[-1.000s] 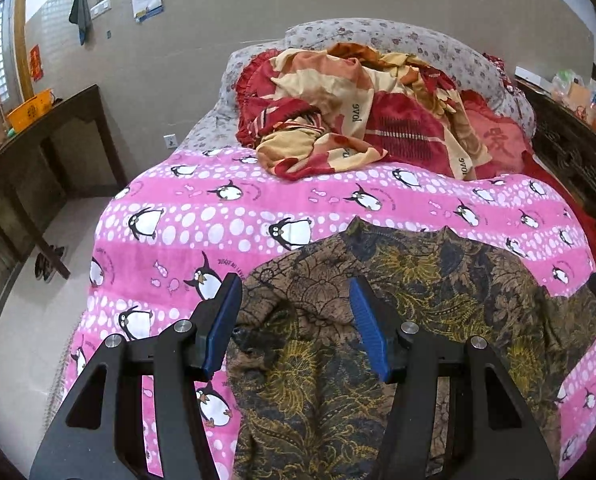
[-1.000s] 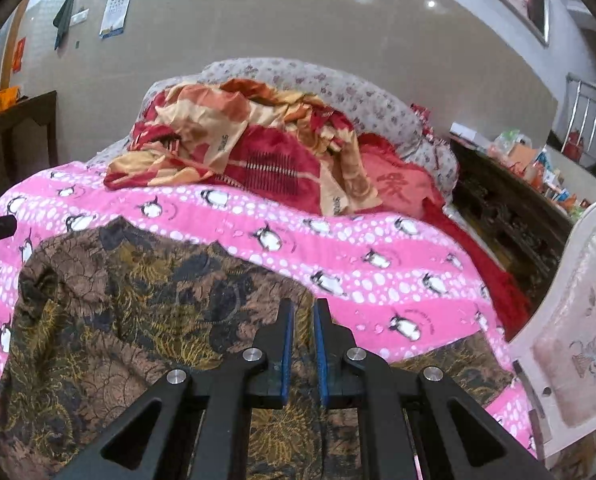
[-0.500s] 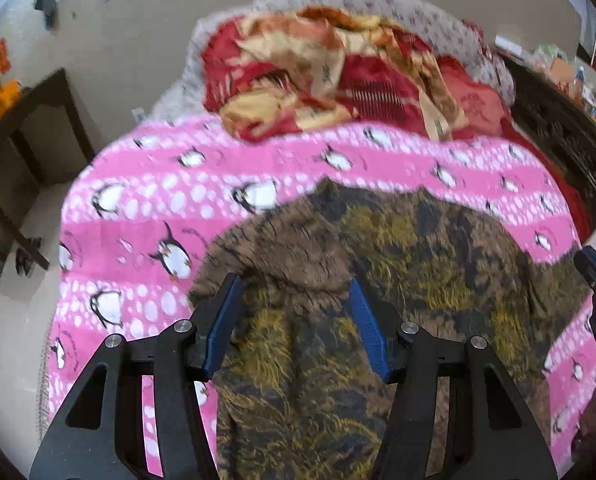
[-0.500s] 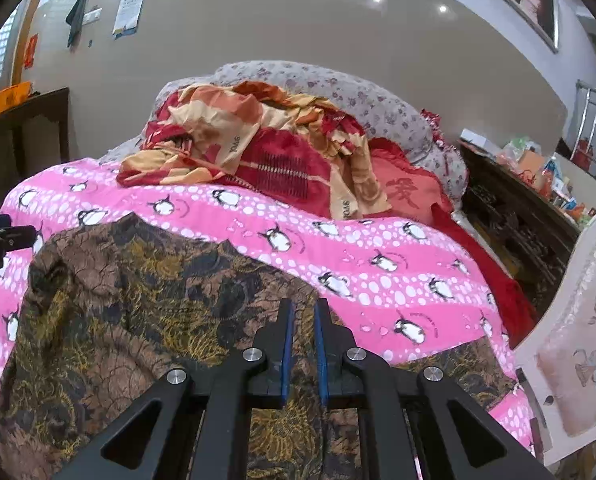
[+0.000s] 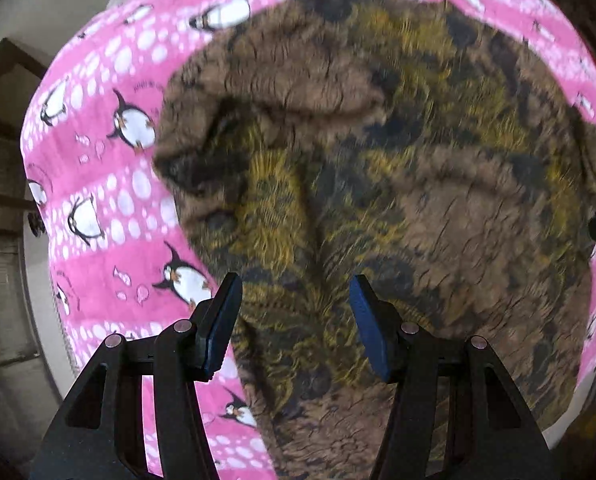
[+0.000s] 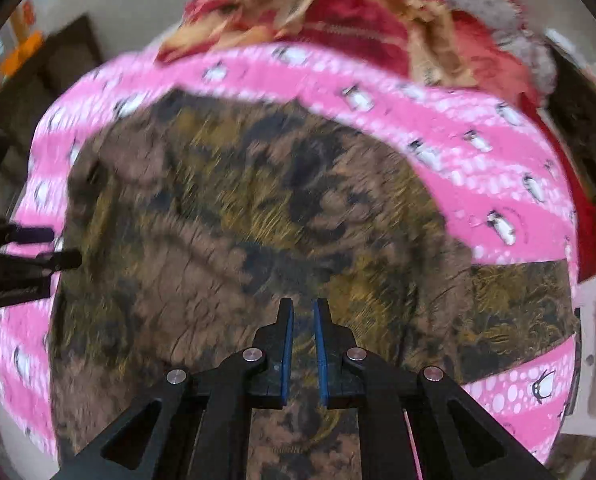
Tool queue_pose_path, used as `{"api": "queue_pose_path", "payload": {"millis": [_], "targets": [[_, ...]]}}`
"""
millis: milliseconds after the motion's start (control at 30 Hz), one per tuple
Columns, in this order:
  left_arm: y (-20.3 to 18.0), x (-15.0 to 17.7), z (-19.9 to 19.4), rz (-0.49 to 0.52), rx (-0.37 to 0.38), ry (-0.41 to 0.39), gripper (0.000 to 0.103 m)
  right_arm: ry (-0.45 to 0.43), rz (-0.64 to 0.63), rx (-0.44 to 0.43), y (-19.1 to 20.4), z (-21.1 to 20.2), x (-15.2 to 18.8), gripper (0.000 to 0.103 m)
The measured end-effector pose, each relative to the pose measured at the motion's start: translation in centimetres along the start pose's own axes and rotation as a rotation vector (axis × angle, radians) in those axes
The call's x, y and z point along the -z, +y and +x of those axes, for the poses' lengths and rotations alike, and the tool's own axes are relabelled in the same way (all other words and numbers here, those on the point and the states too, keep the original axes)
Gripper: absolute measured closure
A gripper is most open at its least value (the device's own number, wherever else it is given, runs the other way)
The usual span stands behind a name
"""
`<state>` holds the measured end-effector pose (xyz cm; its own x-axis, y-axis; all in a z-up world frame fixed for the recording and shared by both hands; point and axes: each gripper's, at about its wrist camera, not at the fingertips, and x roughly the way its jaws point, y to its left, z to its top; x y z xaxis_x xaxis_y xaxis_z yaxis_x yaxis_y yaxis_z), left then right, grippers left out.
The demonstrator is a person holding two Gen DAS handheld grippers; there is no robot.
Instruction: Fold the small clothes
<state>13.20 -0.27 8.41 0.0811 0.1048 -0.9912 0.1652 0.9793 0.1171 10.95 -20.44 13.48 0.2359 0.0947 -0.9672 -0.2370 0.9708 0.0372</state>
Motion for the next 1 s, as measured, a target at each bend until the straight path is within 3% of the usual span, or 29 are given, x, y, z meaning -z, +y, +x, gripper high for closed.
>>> {"api": "queue_pose_path", "payload": {"millis": [267, 533, 700, 800, 1000], "targets": [[-1.5, 1.5, 1.4, 0.081, -0.021, 0.073, 0.047, 0.194, -0.202, -0.044, 2.9, -0.4, 0.6, 0.096], [-2.5, 2.3, 0.7, 0.131, 0.002, 0.068, 0.047, 0.278, -0.402, -0.016, 4.5, -1.4, 1.7, 0.096], [-3.6, 2.7, -0.1, 0.164, 0.015, 0.076, 0.047, 0.312, -0.457, -0.026, 4.7, -1.0, 2.7, 0.096], [-4.2, 3.4, 0.4, 0.222, 0.016, 0.092, 0.047, 0.324, -0.502, -0.056, 5.1, -1.2, 3.5, 0.096], [-6.1, 8.8, 2.6, 0.428, 0.008, 0.161, 0.047, 0.37, -0.644, -0.102, 5.5, -1.4, 7.0, 0.096]]}}
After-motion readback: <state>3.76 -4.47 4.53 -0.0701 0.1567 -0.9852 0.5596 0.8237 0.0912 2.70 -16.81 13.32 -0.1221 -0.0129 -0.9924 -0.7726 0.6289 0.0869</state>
